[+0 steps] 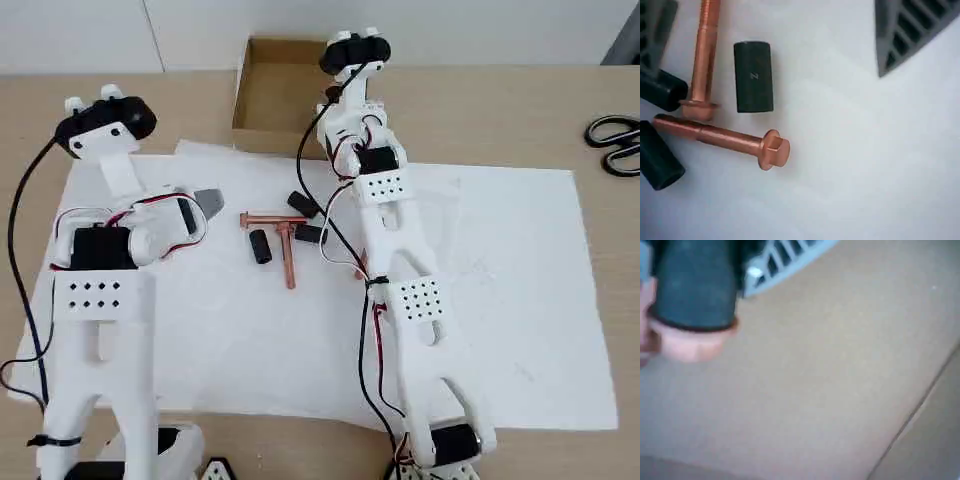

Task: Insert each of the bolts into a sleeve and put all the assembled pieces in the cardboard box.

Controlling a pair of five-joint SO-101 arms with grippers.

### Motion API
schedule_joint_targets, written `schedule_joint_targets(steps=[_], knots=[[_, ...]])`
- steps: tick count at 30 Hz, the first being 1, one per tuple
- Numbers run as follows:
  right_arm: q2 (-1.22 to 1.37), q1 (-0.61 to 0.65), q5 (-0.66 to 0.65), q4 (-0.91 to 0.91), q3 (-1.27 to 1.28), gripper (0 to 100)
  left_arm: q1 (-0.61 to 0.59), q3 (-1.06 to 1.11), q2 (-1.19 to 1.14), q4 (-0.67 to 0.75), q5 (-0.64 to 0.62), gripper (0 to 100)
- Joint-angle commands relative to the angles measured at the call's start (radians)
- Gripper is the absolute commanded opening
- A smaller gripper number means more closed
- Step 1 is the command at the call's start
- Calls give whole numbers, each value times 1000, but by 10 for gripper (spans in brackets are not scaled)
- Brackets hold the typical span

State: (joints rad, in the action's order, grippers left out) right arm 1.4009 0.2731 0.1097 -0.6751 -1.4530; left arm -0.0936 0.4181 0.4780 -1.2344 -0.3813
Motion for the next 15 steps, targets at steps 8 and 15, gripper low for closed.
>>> schedule_joint_targets(steps=[8,15], knots=[[-21,-10,-8,-5,-26,232,2,-7,21,21,8,267],[-19,-5,-9,-7,-181,232,2,-7,21,21,8,267]])
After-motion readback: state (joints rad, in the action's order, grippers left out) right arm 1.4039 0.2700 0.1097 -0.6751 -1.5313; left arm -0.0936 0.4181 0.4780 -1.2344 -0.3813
